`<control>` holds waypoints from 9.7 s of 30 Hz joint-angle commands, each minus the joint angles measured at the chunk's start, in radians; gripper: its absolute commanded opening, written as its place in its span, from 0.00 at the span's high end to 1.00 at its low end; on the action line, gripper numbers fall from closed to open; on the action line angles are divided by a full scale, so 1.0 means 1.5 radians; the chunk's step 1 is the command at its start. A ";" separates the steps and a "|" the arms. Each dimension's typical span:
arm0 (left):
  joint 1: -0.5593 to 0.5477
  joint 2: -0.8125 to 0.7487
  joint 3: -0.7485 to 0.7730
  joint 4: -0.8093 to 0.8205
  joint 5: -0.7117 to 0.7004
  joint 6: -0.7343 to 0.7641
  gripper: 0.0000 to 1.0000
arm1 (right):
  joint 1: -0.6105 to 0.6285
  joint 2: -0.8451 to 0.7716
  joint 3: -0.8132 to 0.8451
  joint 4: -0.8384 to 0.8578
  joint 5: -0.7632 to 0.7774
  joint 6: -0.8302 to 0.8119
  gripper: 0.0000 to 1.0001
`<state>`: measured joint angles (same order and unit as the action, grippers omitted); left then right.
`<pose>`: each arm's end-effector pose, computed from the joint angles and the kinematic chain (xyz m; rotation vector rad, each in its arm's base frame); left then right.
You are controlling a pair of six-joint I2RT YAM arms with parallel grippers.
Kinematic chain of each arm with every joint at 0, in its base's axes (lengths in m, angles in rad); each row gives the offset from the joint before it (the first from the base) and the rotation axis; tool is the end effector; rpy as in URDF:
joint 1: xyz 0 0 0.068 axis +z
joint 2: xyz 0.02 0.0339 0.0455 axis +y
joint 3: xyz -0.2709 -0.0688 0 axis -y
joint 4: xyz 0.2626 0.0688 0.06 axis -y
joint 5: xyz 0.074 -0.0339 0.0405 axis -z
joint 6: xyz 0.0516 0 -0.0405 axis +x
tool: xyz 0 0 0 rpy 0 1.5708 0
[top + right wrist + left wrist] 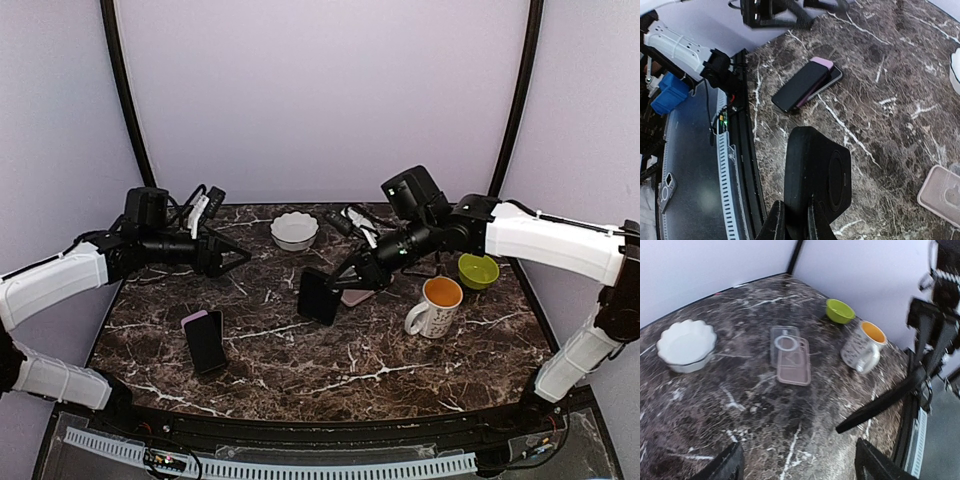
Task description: Put the phone into the phone case
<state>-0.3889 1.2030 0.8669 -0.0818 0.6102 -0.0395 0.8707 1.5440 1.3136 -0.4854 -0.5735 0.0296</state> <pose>0.2632 -0.1398 0.2891 0.7408 1.8730 -0.8799 0.2174 0.3015 0.3057 -1.2643 2.0432 1.1043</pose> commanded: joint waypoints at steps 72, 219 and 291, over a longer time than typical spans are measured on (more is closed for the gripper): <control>-0.233 -0.054 -0.061 -0.272 -0.377 -0.345 0.18 | 0.028 0.078 -0.136 0.048 0.066 0.345 0.95; -0.256 0.074 -0.122 0.025 -0.024 0.141 0.37 | 0.110 0.124 -0.200 0.364 -0.058 0.048 1.00; -0.356 -0.089 -0.061 0.279 -0.061 0.036 0.28 | 0.010 -0.070 0.172 -0.062 -0.111 -0.158 1.00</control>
<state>-0.9035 1.0336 0.7273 0.3992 0.4870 -0.0589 0.8719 1.4281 1.5204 -0.5232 -0.7212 -0.1360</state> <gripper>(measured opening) 0.727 0.097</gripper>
